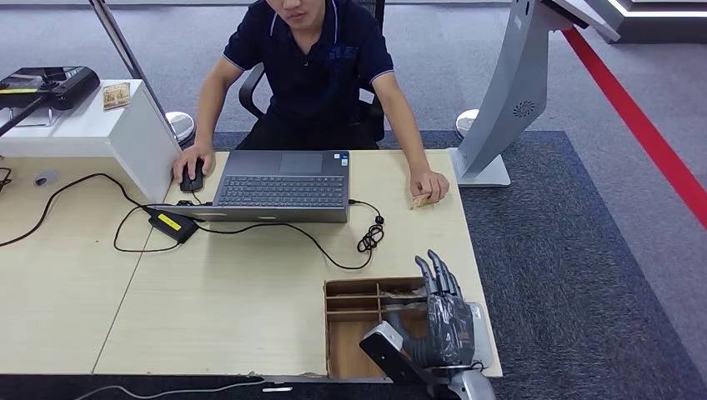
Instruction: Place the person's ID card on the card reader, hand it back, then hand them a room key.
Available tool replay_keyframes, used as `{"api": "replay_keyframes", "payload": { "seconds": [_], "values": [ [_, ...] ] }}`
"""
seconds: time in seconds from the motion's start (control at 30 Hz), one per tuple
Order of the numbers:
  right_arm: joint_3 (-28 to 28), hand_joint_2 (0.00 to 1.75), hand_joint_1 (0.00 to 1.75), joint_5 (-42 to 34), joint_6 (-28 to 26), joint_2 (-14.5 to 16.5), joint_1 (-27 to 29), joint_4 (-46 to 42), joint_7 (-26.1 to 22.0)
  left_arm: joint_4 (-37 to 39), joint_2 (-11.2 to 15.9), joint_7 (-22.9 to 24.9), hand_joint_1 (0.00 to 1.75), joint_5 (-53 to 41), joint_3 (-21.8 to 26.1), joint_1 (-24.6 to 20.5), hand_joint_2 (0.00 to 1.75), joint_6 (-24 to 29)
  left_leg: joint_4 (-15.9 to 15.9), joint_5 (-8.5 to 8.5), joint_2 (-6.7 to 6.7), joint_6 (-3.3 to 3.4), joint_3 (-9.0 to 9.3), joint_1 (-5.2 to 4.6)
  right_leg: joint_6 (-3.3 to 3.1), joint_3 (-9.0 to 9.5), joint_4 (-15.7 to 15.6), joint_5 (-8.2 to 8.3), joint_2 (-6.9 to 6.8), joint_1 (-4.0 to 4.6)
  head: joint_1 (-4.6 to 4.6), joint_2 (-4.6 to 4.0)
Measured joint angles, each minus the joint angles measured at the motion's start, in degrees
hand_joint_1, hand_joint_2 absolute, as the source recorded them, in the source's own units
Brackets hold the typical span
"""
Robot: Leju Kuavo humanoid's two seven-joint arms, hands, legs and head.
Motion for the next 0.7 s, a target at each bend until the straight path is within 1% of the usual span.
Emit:
{"api": "replay_keyframes", "payload": {
  "seconds": [0.2,0.43,0.47,0.57,0.63,0.7],
  "values": [
    [0.0,1.75,0.27,-0.1,0.0,0.0,0.0,0.0,0.2,0.0,0.0,0.0,0.00,0.0,0.0,0.0,0.00,0.0,0.0,0.00,0.00,0.00,0.00,0.00,0.00,0.00,0.0,0.00,0.00,0.00,0.00,0.00],
    [0.0,1.75,0.42,-0.1,0.0,0.0,0.0,0.0,0.3,0.0,0.0,0.0,0.00,0.0,0.0,0.0,0.00,0.0,0.0,0.00,0.00,0.00,0.00,0.00,0.00,0.00,0.0,0.00,0.00,0.00,0.00,0.00],
    [0.0,1.75,0.43,-0.1,0.0,0.0,0.0,0.0,0.3,0.0,0.0,0.0,0.00,0.0,0.0,0.0,0.00,0.0,0.0,0.00,0.00,0.00,0.00,0.00,0.00,0.00,0.0,0.00,0.00,0.00,0.00,0.00],
    [0.0,1.75,0.37,-0.1,0.0,0.0,0.0,0.0,0.3,0.0,0.0,0.0,0.00,0.0,0.0,0.0,0.00,0.0,0.0,0.00,0.00,0.00,0.00,0.00,0.00,0.00,0.0,0.00,0.00,0.00,0.00,0.00],
    [0.0,1.75,0.37,-0.1,0.0,0.0,0.0,0.0,0.3,0.0,0.0,0.0,0.00,0.0,0.0,0.0,0.00,0.0,0.0,0.00,0.00,0.00,0.00,0.00,0.00,0.00,0.0,0.00,0.00,0.00,0.00,0.00],
    [0.0,1.75,0.41,-0.1,0.0,0.0,0.0,0.0,0.4,0.0,0.0,0.0,0.00,0.0,0.0,0.0,0.00,0.0,0.0,0.00,0.00,0.00,0.00,0.00,0.00,0.00,0.0,0.00,0.00,0.00,0.00,0.00]
  ]
}}
